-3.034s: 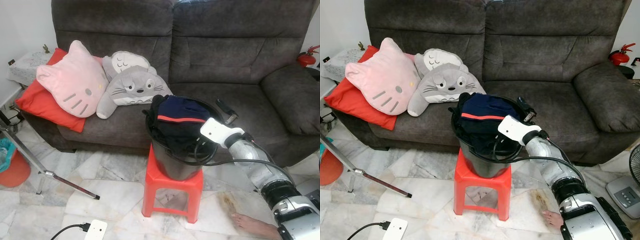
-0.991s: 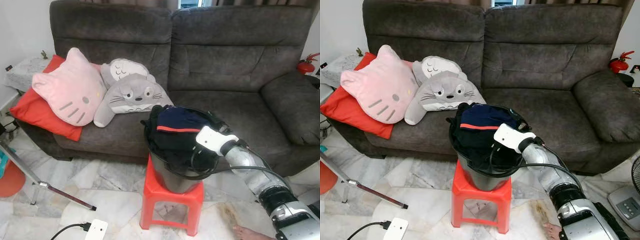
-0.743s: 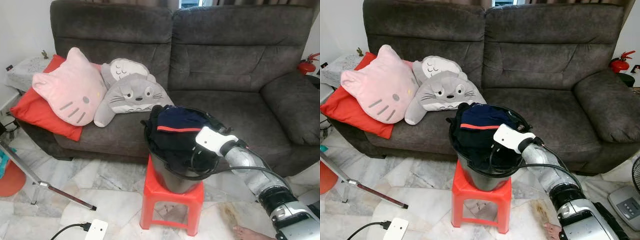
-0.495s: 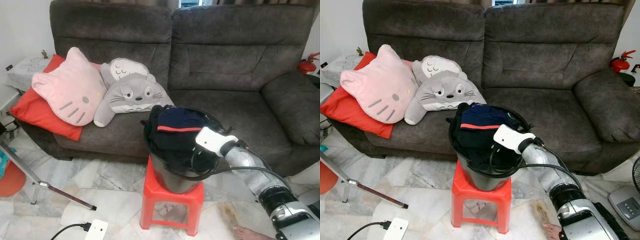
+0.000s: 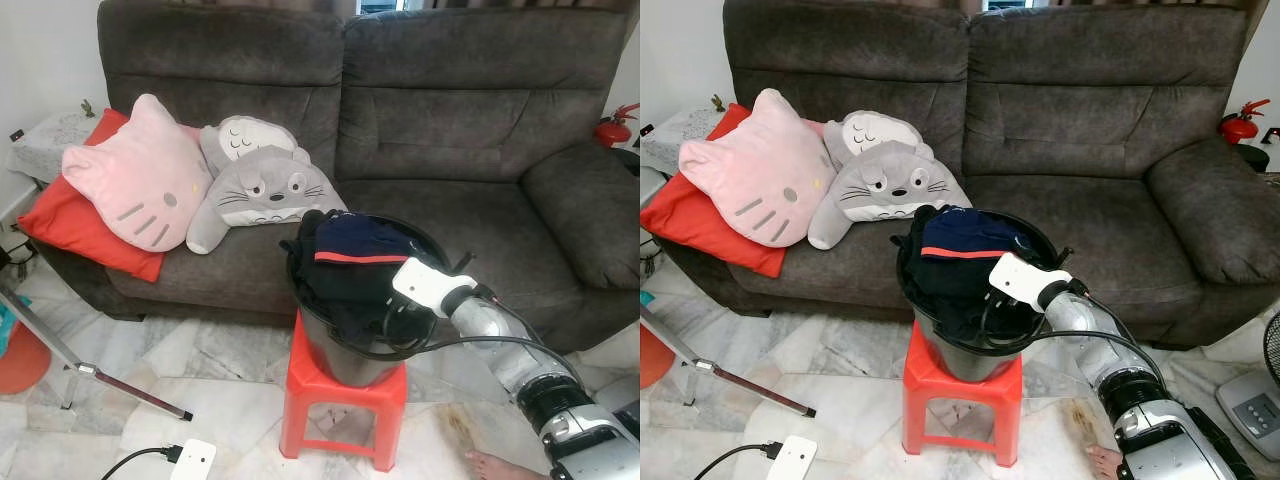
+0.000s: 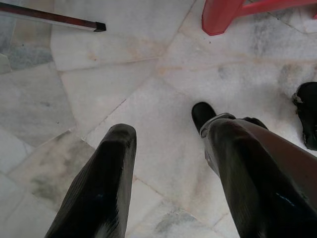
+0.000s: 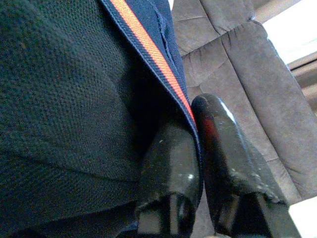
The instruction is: Hang hanger
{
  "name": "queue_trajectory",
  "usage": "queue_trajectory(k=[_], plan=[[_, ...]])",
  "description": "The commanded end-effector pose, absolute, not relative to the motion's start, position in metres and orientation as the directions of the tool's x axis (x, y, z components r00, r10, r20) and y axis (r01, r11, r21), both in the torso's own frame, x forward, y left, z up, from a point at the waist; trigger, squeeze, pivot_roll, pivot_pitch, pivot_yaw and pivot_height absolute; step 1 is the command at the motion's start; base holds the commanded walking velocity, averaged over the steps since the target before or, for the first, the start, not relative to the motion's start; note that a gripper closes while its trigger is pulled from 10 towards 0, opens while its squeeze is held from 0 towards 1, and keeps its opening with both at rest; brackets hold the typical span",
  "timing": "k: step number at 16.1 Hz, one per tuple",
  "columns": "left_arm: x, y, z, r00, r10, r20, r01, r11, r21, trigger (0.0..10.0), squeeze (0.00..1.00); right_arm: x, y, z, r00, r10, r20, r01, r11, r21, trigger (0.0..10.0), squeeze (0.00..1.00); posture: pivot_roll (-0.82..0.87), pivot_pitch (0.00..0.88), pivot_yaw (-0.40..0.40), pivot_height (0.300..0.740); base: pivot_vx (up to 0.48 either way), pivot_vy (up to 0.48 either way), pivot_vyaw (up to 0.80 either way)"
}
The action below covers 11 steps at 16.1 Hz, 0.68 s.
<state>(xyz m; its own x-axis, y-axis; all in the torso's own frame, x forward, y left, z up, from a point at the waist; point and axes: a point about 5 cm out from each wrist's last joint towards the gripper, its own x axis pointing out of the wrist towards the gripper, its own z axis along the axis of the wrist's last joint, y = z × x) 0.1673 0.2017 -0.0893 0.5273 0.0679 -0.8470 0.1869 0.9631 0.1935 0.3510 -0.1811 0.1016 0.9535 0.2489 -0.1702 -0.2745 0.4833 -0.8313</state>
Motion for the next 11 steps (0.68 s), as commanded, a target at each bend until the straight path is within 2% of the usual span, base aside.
queue_trajectory(k=[1, 6, 10, 11], plan=[[0.163, 0.205, -0.091, 0.507, 0.075, -0.859, 0.200, 0.959, 0.202, 10.0, 0.00, 0.349, -0.181, 0.096, 0.951, 0.243, -0.193, -0.293, 0.497, -0.817, 0.0, 0.00, -0.16, 0.000, 0.022, 0.740, 0.000, 0.000, 0.00], [0.163, 0.206, -0.091, 0.507, 0.076, -0.859, 0.203, 0.958, 0.204, 10.0, 0.00, 0.349, -0.182, 0.096, 0.952, 0.239, -0.189, -0.288, 0.503, -0.815, 0.0, 0.00, -0.16, 0.000, 0.021, 0.740, 0.000, 0.000, 0.00], [0.163, 0.205, -0.091, 0.508, 0.076, -0.858, 0.200, 0.959, 0.203, 10.0, 0.00, 0.355, -0.196, 0.105, 0.983, 0.123, -0.139, -0.185, 0.580, -0.793, 0.0, 0.00, -0.16, 0.000, 0.021, 0.740, 0.000, 0.000, 0.00], [0.163, 0.205, -0.091, 0.508, 0.076, -0.858, 0.200, 0.959, 0.203, 10.0, 0.00, 0.357, -0.200, 0.111, 0.990, 0.091, -0.110, -0.143, 0.608, -0.781, 3.9, 0.00, -0.16, 0.000, 0.021, 0.740, 0.000, 0.000, 0.00]])
